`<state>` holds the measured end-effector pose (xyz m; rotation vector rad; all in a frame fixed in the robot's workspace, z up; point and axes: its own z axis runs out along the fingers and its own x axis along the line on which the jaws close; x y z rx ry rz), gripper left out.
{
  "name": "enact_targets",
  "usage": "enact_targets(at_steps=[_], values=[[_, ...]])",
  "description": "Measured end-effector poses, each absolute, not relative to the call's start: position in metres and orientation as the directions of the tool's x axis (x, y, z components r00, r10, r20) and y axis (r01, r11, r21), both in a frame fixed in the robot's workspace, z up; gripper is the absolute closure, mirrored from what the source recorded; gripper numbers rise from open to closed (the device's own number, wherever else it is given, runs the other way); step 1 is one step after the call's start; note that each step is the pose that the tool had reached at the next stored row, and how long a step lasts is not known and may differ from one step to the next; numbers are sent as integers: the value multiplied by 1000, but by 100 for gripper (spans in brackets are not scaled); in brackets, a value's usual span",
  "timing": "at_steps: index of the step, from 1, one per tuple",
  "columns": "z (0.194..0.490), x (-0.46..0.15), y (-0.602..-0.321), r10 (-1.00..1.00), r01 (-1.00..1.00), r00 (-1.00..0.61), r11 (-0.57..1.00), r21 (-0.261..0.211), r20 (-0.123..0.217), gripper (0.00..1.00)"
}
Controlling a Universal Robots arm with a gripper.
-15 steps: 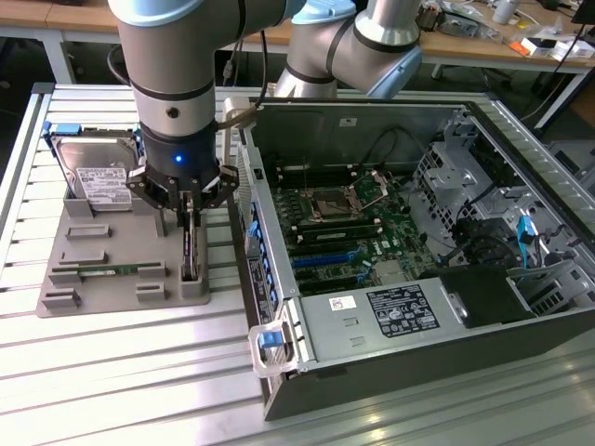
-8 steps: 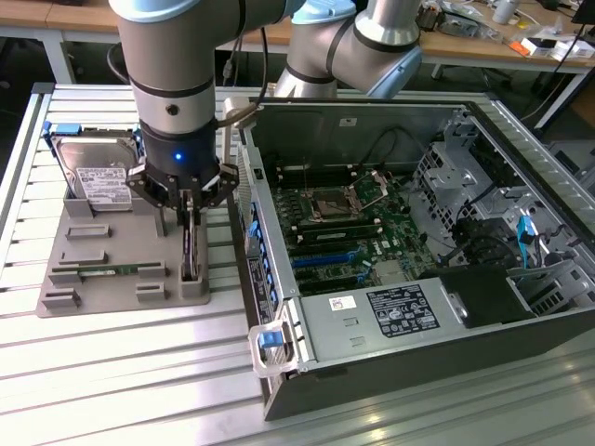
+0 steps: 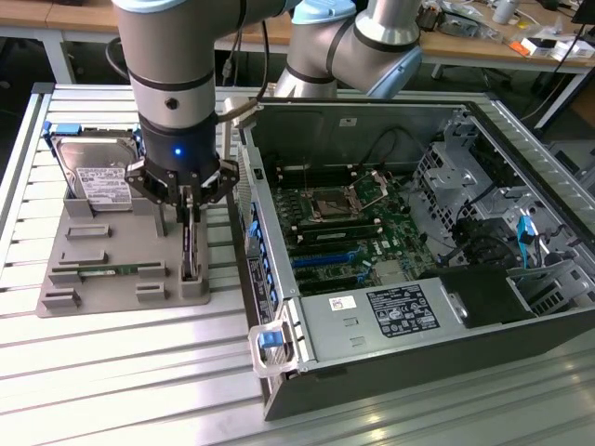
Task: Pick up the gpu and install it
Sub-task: 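Pick up the gpu and move the gpu toward the slot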
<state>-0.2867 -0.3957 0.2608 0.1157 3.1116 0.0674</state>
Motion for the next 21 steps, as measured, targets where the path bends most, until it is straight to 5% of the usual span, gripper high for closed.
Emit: enact_targets(at_steps=[21], values=[[277,-287,-396,75,74,-997,996,44,-25,74]])
